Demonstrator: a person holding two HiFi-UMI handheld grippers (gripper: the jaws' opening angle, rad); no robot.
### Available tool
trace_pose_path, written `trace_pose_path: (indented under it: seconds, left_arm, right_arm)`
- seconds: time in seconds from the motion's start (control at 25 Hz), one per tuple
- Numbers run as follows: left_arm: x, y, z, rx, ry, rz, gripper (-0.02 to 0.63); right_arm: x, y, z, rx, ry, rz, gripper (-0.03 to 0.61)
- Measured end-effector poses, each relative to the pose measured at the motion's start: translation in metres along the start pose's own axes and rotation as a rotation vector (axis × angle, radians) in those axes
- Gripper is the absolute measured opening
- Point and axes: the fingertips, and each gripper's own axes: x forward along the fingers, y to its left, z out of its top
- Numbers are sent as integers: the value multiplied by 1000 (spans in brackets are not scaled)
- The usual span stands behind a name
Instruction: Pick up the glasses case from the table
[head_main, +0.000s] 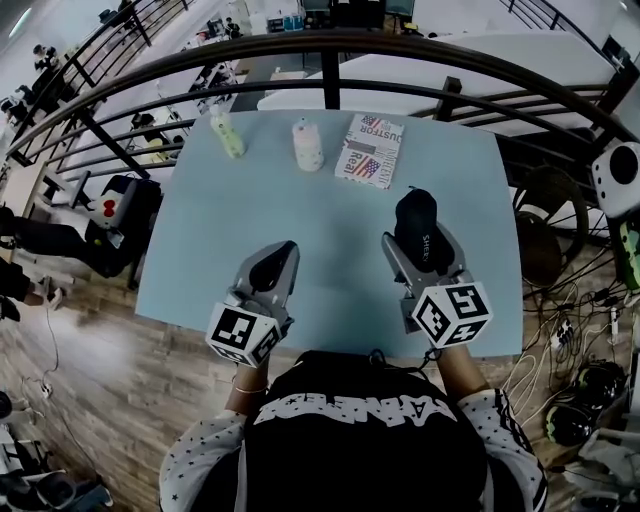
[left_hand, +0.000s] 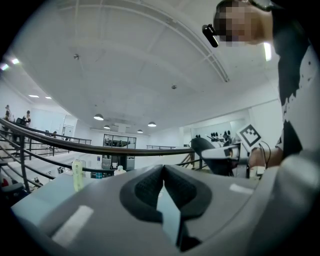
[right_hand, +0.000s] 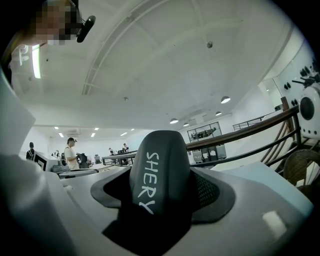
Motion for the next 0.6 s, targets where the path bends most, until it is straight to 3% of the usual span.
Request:
trace_pose_path:
  seconds: [0.6]
  left_arm:
    - [-1,-3,-1,-5,6,4,0]
  right_arm:
    - [-4,-3,1,19,-12,8,370]
